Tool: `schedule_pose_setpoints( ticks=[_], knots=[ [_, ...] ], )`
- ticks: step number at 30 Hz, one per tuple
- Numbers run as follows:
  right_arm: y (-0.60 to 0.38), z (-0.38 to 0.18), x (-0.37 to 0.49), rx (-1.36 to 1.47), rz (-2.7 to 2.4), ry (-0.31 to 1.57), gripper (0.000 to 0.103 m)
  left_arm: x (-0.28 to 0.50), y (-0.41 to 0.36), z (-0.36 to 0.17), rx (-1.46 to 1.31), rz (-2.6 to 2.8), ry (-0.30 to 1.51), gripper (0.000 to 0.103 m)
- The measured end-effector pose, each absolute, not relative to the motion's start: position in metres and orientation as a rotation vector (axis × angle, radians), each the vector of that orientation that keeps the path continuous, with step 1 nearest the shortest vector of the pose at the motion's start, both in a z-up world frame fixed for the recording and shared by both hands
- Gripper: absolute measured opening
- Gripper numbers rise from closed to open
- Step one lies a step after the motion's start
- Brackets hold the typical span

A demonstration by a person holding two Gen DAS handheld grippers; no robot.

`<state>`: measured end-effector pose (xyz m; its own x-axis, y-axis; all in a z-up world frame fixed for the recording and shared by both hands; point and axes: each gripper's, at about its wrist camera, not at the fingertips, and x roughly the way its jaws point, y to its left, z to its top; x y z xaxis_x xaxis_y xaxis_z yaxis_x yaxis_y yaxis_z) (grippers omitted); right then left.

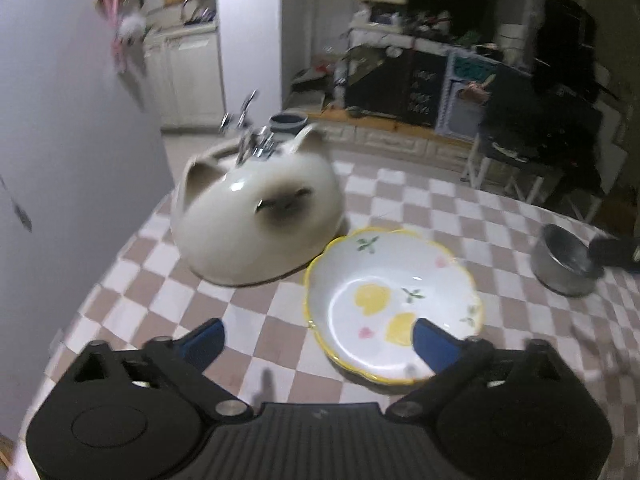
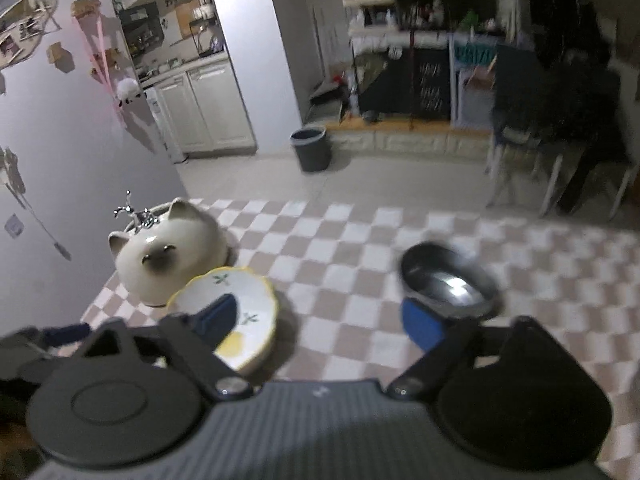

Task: Organize plates and bowls
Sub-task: 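Move the left tool to the yellow-rimmed lemon bowl and grasp its rim, then lift the lemon bowl off the table with the left gripper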

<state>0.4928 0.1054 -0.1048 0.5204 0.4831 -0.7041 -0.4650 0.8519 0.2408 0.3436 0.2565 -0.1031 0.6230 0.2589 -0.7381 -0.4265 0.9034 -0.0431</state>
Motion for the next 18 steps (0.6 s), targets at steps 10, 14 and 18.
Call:
schedule_pose_setpoints(
  ticks=[10, 14, 18],
  knots=[
    [0.157, -0.188, 0.532, 0.107, 0.591, 1.039, 0.03, 0.374, 0.292, -0.15, -0.402, 0.355, 0.851, 0.026],
    [0.168, -0.201, 0.539, 0.145, 0.627, 1.065, 0.024, 0.379, 0.298, -0.159, -0.424, 0.348, 0.84, 0.022],
    [0.183, -0.211, 0.543, 0.091, 0.64, 1.072, 0.011, 0.383, 0.303, -0.16, -0.469, 0.34, 0.823, 0.01]
  ],
)
